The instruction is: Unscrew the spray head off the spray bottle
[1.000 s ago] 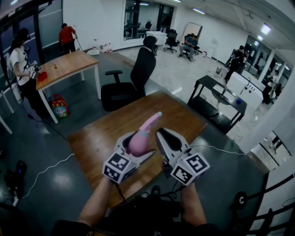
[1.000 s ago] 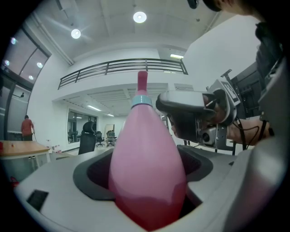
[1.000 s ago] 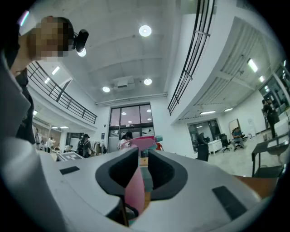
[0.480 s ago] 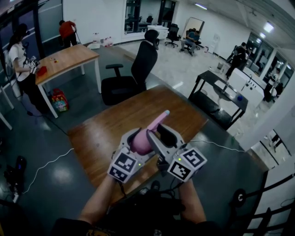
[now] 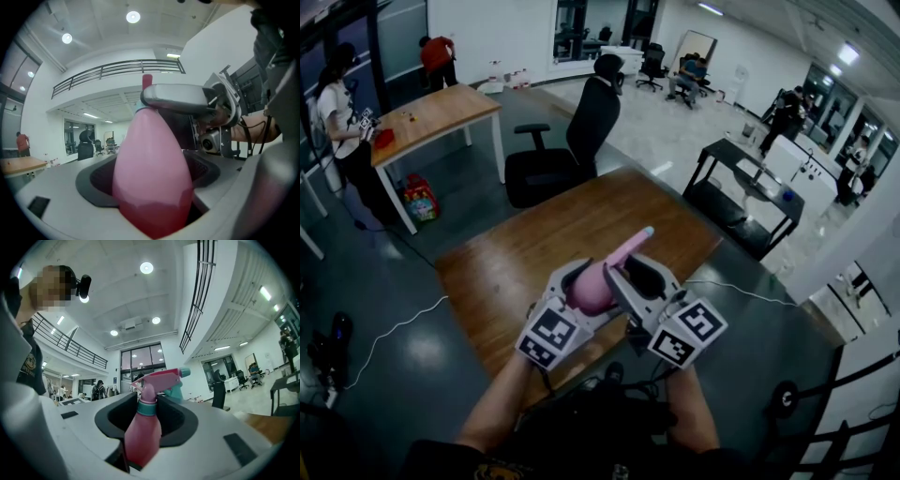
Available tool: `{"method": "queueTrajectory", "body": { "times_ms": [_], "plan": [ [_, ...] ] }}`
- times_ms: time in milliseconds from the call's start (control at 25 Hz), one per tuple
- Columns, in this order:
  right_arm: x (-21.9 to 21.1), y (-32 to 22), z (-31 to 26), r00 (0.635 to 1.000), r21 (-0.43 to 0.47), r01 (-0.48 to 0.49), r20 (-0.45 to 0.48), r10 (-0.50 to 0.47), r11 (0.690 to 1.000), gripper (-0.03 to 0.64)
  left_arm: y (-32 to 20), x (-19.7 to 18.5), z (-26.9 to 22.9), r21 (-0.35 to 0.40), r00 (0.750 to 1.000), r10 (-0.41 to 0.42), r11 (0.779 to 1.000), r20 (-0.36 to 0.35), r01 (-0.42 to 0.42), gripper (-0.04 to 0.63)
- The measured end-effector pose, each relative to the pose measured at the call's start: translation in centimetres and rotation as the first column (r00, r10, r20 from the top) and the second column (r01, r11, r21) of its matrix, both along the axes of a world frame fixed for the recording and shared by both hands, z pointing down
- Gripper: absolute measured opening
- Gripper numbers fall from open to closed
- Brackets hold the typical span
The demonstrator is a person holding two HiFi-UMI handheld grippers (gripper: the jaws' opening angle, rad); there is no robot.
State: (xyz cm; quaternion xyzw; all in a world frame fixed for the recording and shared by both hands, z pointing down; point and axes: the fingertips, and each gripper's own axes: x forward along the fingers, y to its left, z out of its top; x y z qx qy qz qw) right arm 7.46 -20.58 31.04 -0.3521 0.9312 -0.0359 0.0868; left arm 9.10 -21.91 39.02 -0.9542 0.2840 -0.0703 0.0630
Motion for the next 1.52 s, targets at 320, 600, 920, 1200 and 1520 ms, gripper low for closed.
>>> {"method": "queueTrajectory", "body": {
  "times_ms": [320,600,920,1200,1520],
  "plan": [
    [0.5,1.0,-0.3,0.999,0.009,0.047,0.008,-0.047,0.999,0.132,1.5,0.4,-0.5,-0.011,0.995,0.091,0.996,-0.033,-0.091,0.434],
    [0.4,1.7,-0.4,0.993,0.001,0.112,0.042,-0.112,0.994,0.13,2.5,0.5,-0.6,-0.021,0.987,0.156,0.987,-0.047,-0.157,0.431],
    [0.9,2.6,-0.8,0.984,0.002,0.176,0.035,-0.176,0.984,0.13,3.9,1.1,-0.9,-0.055,0.961,0.27,0.96,-0.068,-0.274,0.43],
    [0.6,3.5,-1.0,0.95,0.001,0.309,0.049,-0.308,0.951,0.13,5.4,1.0,-1.2,-0.087,0.903,0.421,0.9,-0.086,-0.427,0.43],
    [0.1,3.4,-1.0,0.938,0.019,0.341,0.049,-0.342,0.94,0.138,5.2,0.7,-1.2,-0.079,0.899,0.424,0.898,-0.105,-0.433,0.43]
  ]
}}
